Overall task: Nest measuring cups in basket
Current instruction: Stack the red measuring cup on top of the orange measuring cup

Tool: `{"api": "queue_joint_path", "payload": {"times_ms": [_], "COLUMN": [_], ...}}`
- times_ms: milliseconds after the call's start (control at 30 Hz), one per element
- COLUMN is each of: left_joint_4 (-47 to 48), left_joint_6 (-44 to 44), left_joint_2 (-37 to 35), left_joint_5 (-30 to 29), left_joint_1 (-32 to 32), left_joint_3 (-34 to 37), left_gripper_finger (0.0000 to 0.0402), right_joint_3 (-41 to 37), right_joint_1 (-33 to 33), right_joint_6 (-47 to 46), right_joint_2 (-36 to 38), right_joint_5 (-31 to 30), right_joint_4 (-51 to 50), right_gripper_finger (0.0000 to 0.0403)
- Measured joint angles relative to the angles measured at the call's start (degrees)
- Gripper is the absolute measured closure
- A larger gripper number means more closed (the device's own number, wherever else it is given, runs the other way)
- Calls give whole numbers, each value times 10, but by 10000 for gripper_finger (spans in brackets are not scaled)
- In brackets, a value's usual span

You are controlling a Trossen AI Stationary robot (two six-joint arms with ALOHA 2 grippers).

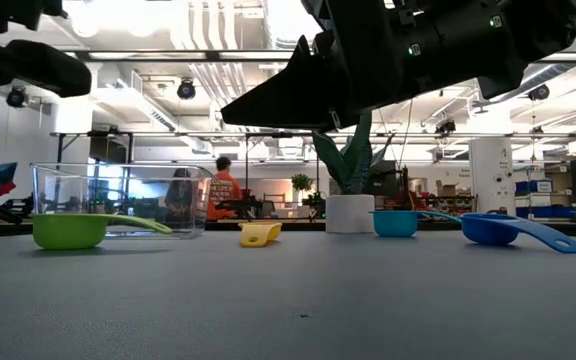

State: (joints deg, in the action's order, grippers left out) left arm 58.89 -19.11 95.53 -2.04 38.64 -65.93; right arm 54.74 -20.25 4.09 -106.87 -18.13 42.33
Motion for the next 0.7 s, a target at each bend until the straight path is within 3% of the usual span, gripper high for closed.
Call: {"api": "queue_joint_path", "payload": {"times_ms": [233,400,700], "left_joint_4": [109,142,83], "left_joint_6": [-40,-105,-285], "left_joint_2": [-1,-2,-1], "left_joint_5": [0,1,-3], "left_joint_1": [11,63,168], "left_joint_3": [-76,-134,-87], "left_gripper_finger": [401,401,401], "right_joint_3": [0,7,59], "right_joint_1": [0,4,19], "right_joint_6": [-18,-14,-11], "right_joint_2": [-1,-1,-21], "right_joint_5": [1,1,57], "right_joint_4": [-1,-3,-18], "right_gripper_finger": [394,394,394]}}
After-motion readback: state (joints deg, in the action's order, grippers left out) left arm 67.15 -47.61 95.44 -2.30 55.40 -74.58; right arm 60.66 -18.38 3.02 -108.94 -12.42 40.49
